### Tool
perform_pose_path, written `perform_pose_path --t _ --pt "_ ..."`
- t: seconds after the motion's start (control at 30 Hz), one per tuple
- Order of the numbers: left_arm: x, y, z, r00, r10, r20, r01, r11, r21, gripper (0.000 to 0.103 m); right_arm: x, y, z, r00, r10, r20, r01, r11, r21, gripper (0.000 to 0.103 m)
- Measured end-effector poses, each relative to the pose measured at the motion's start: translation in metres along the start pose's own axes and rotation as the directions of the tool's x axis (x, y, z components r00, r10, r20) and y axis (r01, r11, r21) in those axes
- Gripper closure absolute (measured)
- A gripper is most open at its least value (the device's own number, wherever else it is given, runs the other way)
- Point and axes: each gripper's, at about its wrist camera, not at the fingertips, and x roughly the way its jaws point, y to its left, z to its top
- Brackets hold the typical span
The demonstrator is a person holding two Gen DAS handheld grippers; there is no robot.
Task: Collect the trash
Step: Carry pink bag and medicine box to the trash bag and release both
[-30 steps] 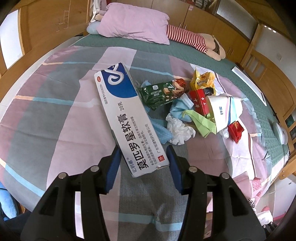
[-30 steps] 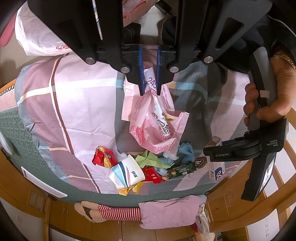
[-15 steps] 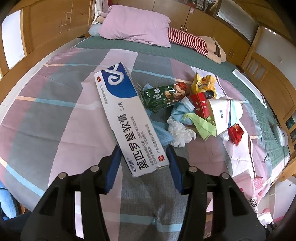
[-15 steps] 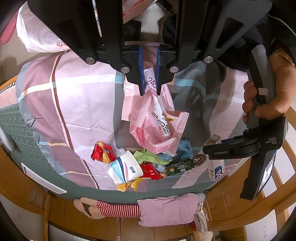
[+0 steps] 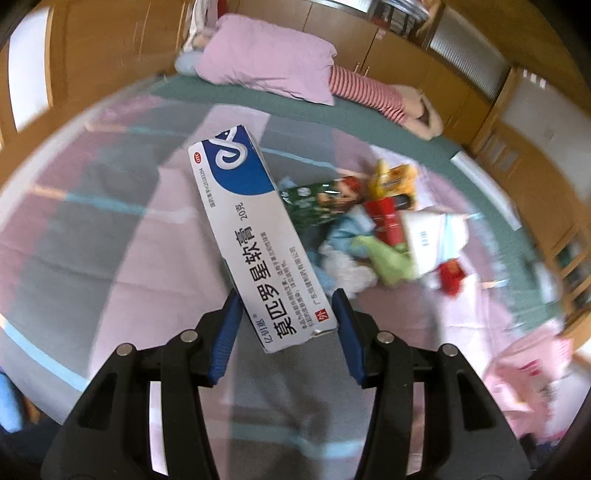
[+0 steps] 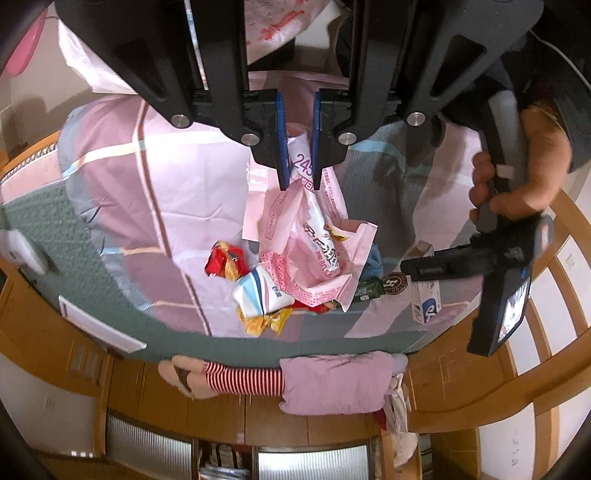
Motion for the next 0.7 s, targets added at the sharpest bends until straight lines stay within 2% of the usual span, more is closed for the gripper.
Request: perform_pose_path --t 0.1,0.17,0.27,0.4,0.5,0.57,0.6,0.63,0.7 --pt "-0.019 -0.001 0.008 0.995 -0.085 -0.053 0.085 0.996 -0.002 0.052 -0.01 -0.003 -0.005 1.0 0.015 0.005 -0.015 1.0 0.006 0.091" --pt "-0.044 -0.008 0.015 0.993 -0.117 -0.03 0.118 0.992 0.05 0.052 -0.02 -0.006 -0.005 1.0 0.017 0.016 -0.017 1.0 0.004 0.091" --pt "-0.081 -0.023 0.016 0.993 -0.112 0.022 0.107 0.979 0.172 0.052 -0.042 -0.011 -0.008 0.998 0.023 0.057 -0.023 1.0 0.01 0.091" --pt "-0.121 -0.047 -0.002 0.987 -0.157 0.025 0.144 0.951 0.274 0.054 -0.075 -0.019 -0.02 0.996 0.026 0.08 -0.025 1.0 -0.011 0.091" --pt "-0.14 -0.063 -0.019 0.976 -0.219 -0.002 0.208 0.922 0.325 0.059 -0.101 -0.027 -0.04 0.997 0.005 0.076 -0.002 0.999 -0.048 0.091" --pt "-0.143 -0.073 -0.034 0.968 -0.25 -0.028 0.244 0.908 0.342 0.062 -0.107 -0.037 -0.053 0.999 -0.021 0.038 0.022 0.999 -0.045 0.091" --pt "-0.137 -0.078 -0.04 0.97 -0.239 -0.042 0.238 0.906 0.35 0.073 -0.107 -0.043 -0.061 0.999 -0.03 0.012 0.03 0.999 -0.033 0.091" --pt "-0.129 -0.08 -0.043 0.973 -0.222 -0.055 0.227 0.908 0.353 0.078 -0.106 -0.051 -0.07 0.999 -0.038 -0.017 0.038 0.999 -0.01 0.091" --pt "-0.092 -0.078 -0.044 0.972 -0.193 -0.133 0.226 0.921 0.318 0.078 -0.097 -0.065 -0.089 0.995 -0.047 -0.084 0.052 0.997 0.058 0.091"
